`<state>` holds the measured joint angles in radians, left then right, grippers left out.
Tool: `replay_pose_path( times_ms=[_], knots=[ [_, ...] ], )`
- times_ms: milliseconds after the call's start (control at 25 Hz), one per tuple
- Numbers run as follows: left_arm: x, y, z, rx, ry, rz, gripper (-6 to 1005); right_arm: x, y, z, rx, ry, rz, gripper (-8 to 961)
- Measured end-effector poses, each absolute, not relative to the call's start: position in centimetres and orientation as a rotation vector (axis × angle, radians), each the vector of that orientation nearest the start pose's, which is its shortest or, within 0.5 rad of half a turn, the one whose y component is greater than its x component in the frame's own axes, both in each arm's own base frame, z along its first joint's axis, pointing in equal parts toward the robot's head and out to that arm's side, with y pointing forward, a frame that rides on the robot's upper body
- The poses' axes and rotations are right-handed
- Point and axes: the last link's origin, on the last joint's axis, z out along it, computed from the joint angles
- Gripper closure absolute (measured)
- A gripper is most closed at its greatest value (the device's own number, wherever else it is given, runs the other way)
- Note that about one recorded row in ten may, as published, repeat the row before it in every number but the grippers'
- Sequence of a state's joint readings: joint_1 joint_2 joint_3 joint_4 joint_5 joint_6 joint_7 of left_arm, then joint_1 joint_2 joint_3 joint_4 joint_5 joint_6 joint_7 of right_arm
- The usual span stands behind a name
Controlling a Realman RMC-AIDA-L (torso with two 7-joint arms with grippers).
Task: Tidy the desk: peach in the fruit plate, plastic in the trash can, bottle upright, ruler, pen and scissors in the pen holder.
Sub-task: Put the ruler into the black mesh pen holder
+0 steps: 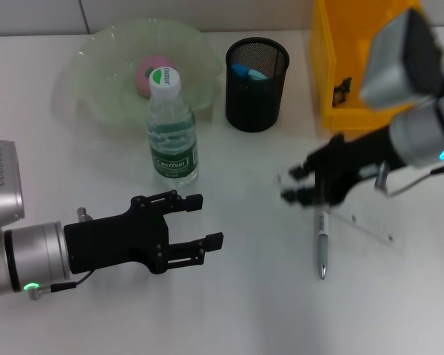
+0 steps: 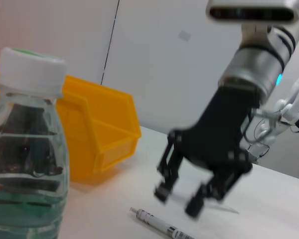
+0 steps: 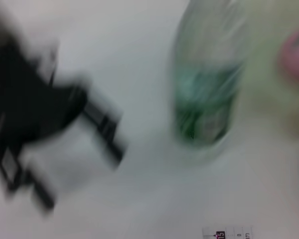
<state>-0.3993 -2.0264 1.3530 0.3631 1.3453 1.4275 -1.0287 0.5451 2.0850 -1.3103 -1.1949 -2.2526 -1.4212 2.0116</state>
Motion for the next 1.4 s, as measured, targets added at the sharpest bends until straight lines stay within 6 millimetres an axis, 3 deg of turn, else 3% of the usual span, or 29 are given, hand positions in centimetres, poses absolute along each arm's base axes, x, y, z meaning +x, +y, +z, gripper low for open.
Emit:
replay_pose_path(
  times_ms=[40, 80, 160, 240, 280, 320, 360, 440, 480, 800, 1080, 1400],
  knots=[
    [-28.2, 27.0, -6.2, -2.766, -0.562, -0.839, 242, 18.3, 35.4, -1.1, -2.873, 0.512, -0.005, 569],
    [-28.2, 26.9, -6.2, -2.766, -0.563, -0.839, 242, 18.1, 36.2, 1.0, -2.799, 0.537, 0.204, 569],
    [-28.2, 26.9, -6.2, -2.766, -0.563, -0.839, 241, 18.0, 36.5, 2.1, -2.755, 0.546, 0.304, 570],
    [-28.2, 26.9, -6.2, -2.766, -0.563, -0.84, 241, 17.8, 37.3, 4.0, -2.644, 0.538, 0.566, 567],
    [-28.1, 26.9, -6.3, -2.766, -0.563, -0.841, 241, 18.0, 37.9, 5.3, -2.532, 0.521, 0.791, 564],
    [-28.1, 26.9, -6.3, -2.766, -0.563, -0.841, 241, 18.0, 37.9, 5.3, -2.532, 0.521, 0.791, 561],
    [-28.1, 26.9, -6.3, -2.766, -0.563, -0.842, 241, 18.1, 38.5, 6.1, -2.406, 0.501, 1.017, 557],
    [-28.1, 26.9, -6.3, -2.766, -0.561, -0.842, 241, 18.2, 38.8, 6.3, -2.339, 0.498, 1.113, 551],
    [-28.0, 27.0, -6.3, -2.767, -0.558, -0.843, 241, 18.4, 39.4, 5.9, -2.231, 0.503, 1.252, 548],
    [-27.9, 27.0, -6.4, -2.77, -0.553, -0.846, 242, 17.4, 42.1, 2.4, -2.053, 0.51, 1.34, 523],
    [-27.9, 27.0, -6.4, -2.771, -0.554, -0.847, 241, 15.8, 44.6, -1.7, -2.049, 0.516, 1.157, 500],
    [-28.0, 26.9, -6.3, -2.768, -0.553, -0.846, 241, 16.2, 44.9, -3.1, -2.066, 0.538, 1.056, 475]
  ],
)
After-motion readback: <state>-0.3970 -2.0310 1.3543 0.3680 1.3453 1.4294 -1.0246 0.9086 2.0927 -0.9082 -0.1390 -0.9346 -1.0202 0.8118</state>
